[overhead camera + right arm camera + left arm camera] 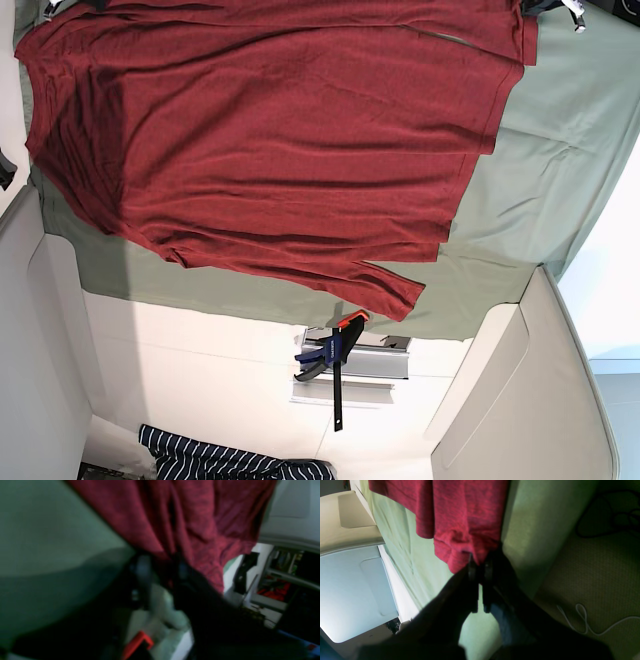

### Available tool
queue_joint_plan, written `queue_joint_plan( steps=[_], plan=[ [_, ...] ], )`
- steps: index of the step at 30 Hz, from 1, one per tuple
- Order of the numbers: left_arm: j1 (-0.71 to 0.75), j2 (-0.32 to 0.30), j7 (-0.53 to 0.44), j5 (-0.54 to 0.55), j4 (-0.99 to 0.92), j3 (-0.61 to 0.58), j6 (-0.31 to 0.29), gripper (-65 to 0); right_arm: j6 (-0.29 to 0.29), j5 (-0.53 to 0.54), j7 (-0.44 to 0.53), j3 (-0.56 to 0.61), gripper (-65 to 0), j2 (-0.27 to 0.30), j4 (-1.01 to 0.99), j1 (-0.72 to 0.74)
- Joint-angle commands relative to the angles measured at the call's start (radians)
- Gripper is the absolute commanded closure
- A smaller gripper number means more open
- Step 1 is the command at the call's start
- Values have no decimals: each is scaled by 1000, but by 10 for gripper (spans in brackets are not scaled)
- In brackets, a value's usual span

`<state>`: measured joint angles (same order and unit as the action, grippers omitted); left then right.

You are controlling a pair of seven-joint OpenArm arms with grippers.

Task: Fold the T-shirt properly
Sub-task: 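Close both grippers on the red shirt's edge, then pull the gripped shirt edge toward the arms with both grippers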

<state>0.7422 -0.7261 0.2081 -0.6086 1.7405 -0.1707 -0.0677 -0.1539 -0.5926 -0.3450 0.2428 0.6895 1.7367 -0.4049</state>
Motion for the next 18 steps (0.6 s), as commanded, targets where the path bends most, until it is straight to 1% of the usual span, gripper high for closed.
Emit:
queue_joint_plan(
  steps=[1,2,6,7,8,10,11,12,14,18],
  plan=[
    [5,-8,-22,7,5,-2,-27,0,-11,6,12,-2,-39,11,8,-3],
    [5,-8,-22,7,5,-2,-27,0,-11,6,12,-2,-2,11,8,-3],
    [3,-8,-21,6,5,-2,-24,0,-10,6,11,-2,0,11,8,-3],
    [3,-8,-19,6,5,-1,-8,0,-6,5,11,-2,0,11,8,-3],
    [3,-8,-11,6,5,-1,31,0,-5,2,11,-2,0,11,8,-2],
    [3,-9,10,6,9,-1,119,0,17,-26,11,-2,0,13,8,-3],
    [3,-14,19,6,13,-1,151,0,34,-33,11,-2,0,16,8,-3],
    [3,-21,22,6,21,-1,162,0,55,-33,11,-2,0,23,8,-3],
    [4,-35,37,6,38,-1,161,0,81,-45,10,-2,0,41,8,-3],
    [4,-59,70,8,98,-1,161,0,84,-58,3,-2,0,81,8,-3]
  ],
)
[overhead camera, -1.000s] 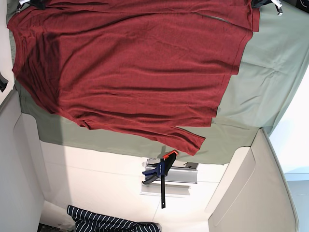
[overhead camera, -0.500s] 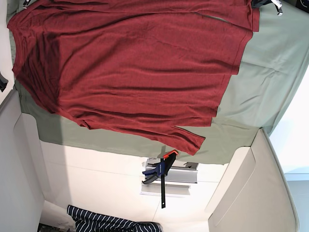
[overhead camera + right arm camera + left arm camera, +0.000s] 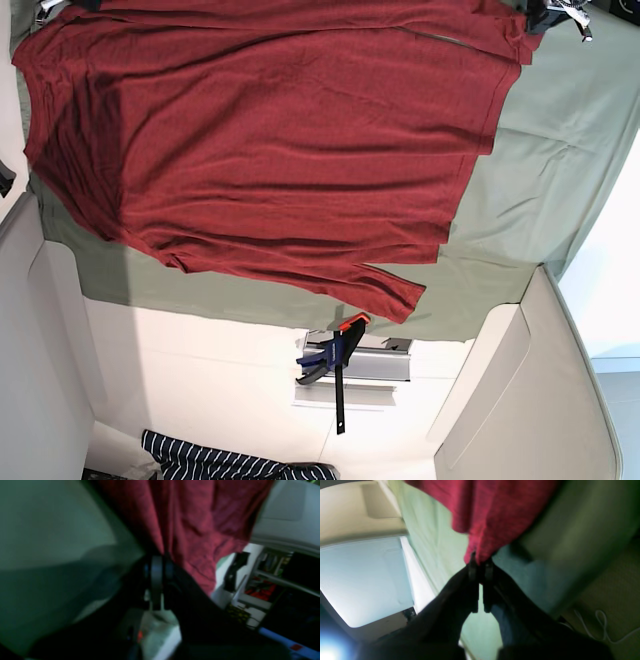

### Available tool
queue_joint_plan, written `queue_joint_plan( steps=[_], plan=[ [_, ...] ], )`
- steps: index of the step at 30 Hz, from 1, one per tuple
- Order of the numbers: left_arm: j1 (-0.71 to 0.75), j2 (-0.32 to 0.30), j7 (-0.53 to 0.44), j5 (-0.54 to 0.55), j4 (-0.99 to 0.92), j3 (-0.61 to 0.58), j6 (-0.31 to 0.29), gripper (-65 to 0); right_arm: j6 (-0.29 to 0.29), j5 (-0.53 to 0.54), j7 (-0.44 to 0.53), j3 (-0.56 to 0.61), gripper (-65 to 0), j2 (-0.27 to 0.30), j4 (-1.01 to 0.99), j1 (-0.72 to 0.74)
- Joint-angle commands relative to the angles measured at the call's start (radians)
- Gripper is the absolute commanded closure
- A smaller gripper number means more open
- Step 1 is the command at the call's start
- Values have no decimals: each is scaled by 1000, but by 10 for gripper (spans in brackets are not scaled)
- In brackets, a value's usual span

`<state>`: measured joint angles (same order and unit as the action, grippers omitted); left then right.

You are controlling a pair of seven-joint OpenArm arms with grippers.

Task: Fold the T-shirt properly
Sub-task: 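Pull the gripped shirt edge toward the arms with both grippers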

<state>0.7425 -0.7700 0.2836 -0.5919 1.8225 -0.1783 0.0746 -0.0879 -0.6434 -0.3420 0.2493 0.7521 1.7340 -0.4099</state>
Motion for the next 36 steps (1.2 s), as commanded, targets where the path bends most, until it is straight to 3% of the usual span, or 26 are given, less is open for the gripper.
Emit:
queue_joint_plan(
  steps=[1,13,16,23,27,36],
  plan=[
    [3,-15,4,-9,34,6,19,0,18,-7,-3,-8,0,24,11,2],
    [-70,-14,33,51,106,6,3,0,18,-7,-22,-9,0,29,15,3],
    [-112,-14,55,90,106,6,-44,0,18,-8,-26,-9,0,29,16,5],
    [-172,-14,75,105,106,6,-44,0,18,-29,-111,-11,0,29,27,64],
    [-204,-14,80,108,106,6,-14,0,16,11,-111,-11,0,26,27,105],
    [-316,-13,76,201,105,6,-46,0,4,65,-107,-11,0,10,26,193]
  ],
)
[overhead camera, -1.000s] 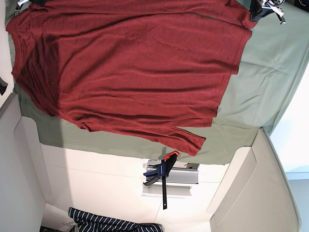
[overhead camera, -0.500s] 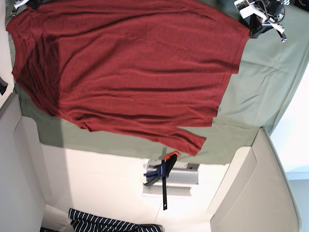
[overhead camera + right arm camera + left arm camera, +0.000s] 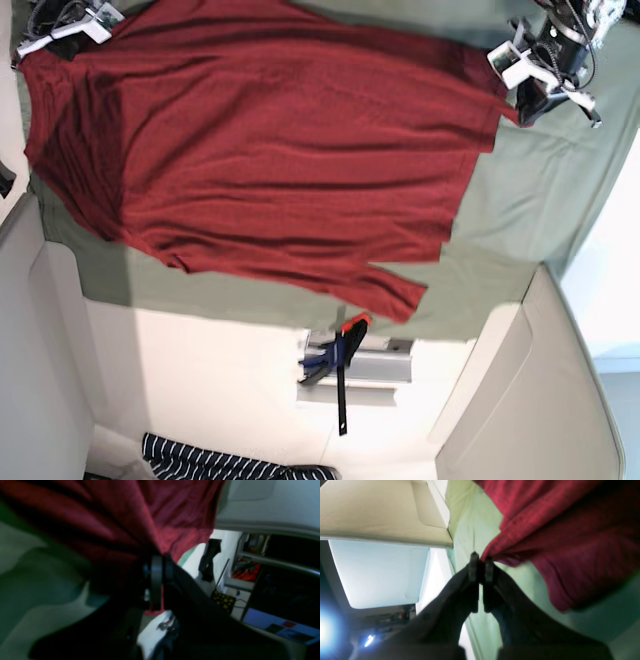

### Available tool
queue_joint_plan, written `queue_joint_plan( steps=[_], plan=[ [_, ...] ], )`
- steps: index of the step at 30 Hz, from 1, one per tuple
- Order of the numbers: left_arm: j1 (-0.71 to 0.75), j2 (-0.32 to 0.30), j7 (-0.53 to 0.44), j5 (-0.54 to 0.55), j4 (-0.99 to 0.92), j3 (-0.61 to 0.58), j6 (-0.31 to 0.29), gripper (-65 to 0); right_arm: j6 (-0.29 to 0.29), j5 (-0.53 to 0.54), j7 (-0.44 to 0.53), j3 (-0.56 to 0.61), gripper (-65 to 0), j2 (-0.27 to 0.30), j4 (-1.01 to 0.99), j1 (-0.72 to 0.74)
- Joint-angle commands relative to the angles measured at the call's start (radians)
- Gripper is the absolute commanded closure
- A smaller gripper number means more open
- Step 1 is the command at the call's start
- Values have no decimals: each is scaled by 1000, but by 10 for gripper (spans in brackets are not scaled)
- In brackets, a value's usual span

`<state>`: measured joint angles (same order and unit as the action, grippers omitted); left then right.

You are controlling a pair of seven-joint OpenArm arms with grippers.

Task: Fold the T-shirt properly
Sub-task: 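Pull the gripped shirt edge toward the arms with both grippers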

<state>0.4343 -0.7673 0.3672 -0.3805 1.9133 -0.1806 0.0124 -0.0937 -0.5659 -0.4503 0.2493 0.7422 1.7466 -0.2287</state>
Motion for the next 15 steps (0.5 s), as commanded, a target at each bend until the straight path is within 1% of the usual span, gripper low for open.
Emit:
queue_joint_plan(
  steps=[1,4,5,9,15],
  plan=[
    [-20,-16,-7,-7,13,9,16,0,0,-12,1,-11,0,19,14,22],
    [-47,-13,-5,4,10,9,13,0,-33,0,2,-11,0,19,13,50],
    [-53,-13,-6,5,8,9,-1,0,-43,13,2,-11,0,19,13,57],
    [-55,-13,-8,8,0,9,-25,0,-53,46,10,-11,0,19,11,84],
    [-55,-11,-8,7,0,9,-24,0,-53,62,13,-11,0,15,-2,121]
  ],
)
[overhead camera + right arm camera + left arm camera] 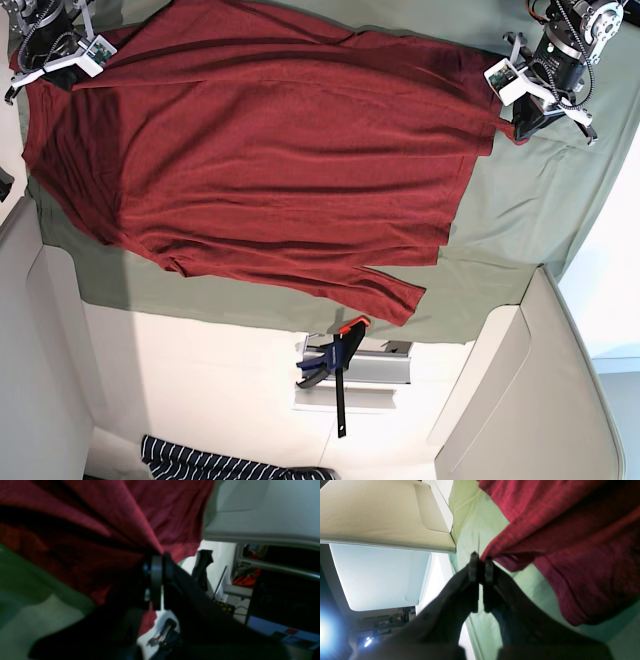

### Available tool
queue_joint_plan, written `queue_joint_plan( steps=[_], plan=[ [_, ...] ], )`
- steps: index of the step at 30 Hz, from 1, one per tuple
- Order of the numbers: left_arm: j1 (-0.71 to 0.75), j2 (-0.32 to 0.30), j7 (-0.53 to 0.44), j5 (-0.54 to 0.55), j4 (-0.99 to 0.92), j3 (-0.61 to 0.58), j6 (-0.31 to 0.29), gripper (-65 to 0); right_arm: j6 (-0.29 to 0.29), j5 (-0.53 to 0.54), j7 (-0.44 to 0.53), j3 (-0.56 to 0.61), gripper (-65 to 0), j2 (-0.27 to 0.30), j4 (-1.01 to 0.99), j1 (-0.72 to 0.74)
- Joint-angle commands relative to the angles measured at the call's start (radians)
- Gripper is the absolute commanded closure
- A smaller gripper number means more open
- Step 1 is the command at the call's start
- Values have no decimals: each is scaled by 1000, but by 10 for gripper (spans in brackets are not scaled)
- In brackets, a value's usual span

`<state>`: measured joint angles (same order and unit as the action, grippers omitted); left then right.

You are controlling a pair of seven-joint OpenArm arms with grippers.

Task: Fold the T-shirt properly
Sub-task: 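Pull the gripped shirt edge toward the arms with both grippers, then open the left gripper and release the shirt edge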

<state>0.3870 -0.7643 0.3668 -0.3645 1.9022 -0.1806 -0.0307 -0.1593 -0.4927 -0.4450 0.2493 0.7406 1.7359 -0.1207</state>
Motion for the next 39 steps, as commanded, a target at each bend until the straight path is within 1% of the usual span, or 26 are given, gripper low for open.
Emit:
queue_joint_plan(
  steps=[1,3,6,9,11,14,15,18,19,23,26,28,30,39],
  plan=[
    [-8,-14,-8,-9,11,9,19,0,13,-11,8,-11,0,11,-3,21],
    [-11,-11,-7,-9,11,9,19,0,13,-10,8,-11,0,-8,-37,38],
    [-11,-5,-6,-8,11,9,14,0,12,11,13,-10,0,-51,-101,66],
    [-11,16,2,-9,11,9,-34,0,13,10,24,-10,0,-93,-145,82],
    [-11,29,7,-8,11,9,-88,0,13,10,30,-10,0,-113,-148,82],
    [-22,35,23,-9,11,9,-202,0,13,11,30,-10,0,-129,-148,82],
    [-27,35,35,-9,12,9,-230,0,13,11,30,-10,0,-129,-148,82],
    [-45,29,66,-10,16,9,-276,0,13,10,30,-10,0,-128,-148,82],
    [-52,26,75,-13,24,9,-299,0,13,11,30,-10,0,-128,-148,81],
    [-60,4,112,-4,93,9,-422,0,13,11,29,-10,0,-128,-151,81],
    [-60,-11,139,60,161,11,-485,0,13,11,29,-10,0,-128,-154,81],
    [-60,-14,139,84,190,11,-490,0,13,11,29,-10,0,-128,-162,81],
    [-66,-14,139,82,194,11,-490,0,13,11,29,-10,0,-128,-173,81],
    [-91,-15,138,69,117,11,-483,0,13,11,29,-10,0,-128,-185,81]
  ],
)
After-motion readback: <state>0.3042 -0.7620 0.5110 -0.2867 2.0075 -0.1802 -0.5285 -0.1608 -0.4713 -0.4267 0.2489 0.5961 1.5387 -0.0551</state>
